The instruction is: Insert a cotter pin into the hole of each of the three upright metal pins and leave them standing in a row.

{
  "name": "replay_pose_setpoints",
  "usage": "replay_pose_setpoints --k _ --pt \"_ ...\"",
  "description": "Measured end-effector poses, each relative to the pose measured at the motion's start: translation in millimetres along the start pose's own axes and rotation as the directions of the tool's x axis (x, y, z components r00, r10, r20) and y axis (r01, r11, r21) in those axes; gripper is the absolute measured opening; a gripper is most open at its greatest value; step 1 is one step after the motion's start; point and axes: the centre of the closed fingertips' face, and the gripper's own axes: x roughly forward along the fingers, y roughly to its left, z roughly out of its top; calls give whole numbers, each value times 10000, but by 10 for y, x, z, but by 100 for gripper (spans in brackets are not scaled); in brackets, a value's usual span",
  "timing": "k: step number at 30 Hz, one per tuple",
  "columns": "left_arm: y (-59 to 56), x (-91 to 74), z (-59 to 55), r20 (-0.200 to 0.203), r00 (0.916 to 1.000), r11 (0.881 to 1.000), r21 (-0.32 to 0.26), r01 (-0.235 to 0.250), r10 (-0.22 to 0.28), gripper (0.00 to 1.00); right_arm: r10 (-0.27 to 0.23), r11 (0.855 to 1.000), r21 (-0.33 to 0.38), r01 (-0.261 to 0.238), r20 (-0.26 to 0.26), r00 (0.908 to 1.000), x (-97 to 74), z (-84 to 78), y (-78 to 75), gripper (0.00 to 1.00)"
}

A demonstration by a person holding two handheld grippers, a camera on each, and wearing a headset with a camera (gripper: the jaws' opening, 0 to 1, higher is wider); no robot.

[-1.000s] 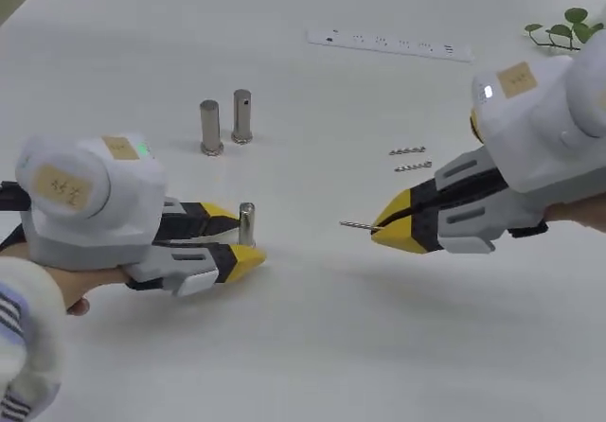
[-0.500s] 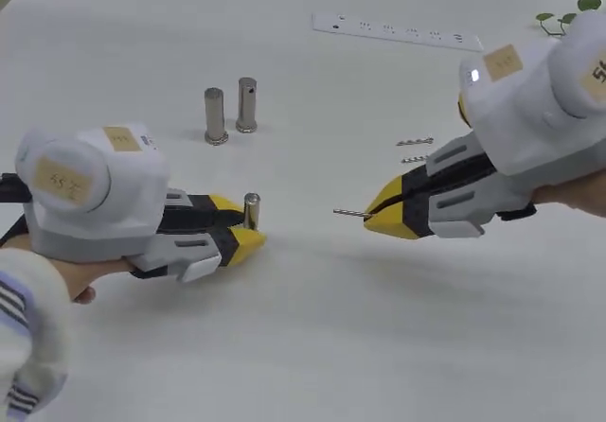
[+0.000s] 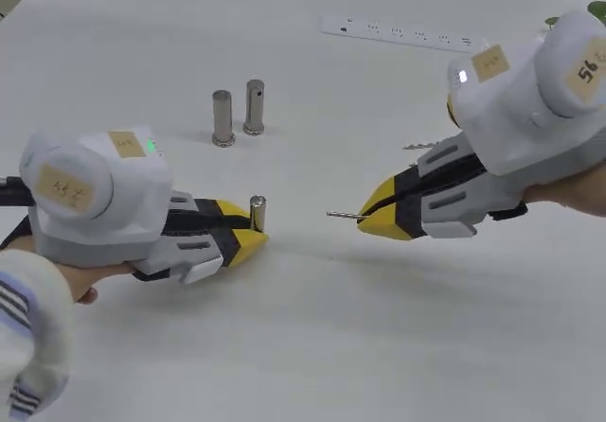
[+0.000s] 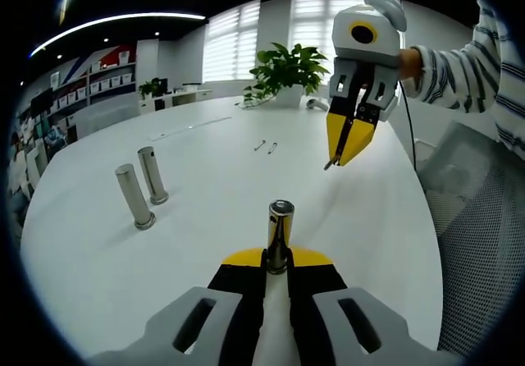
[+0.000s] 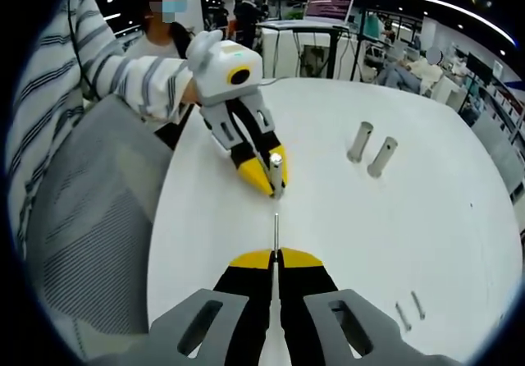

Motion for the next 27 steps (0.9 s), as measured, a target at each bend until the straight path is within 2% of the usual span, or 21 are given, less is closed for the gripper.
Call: replay_pose_setpoints --k 7,11,27 --pt "-1 4 -1 27 10000 9998 176 71 -71 7 124 9999 -48 -124 67 9999 48 78 -6 3" --pt "4 2 -2 190 9998 10000 -12 46 -46 7 191 9998 -11 -191 25 9998 96 98 1 3" --pt "-20 -8 -5 369 9991 9998 79 183 -186 7 452 9990 -35 -453 -153 9989 273 196 19 3"
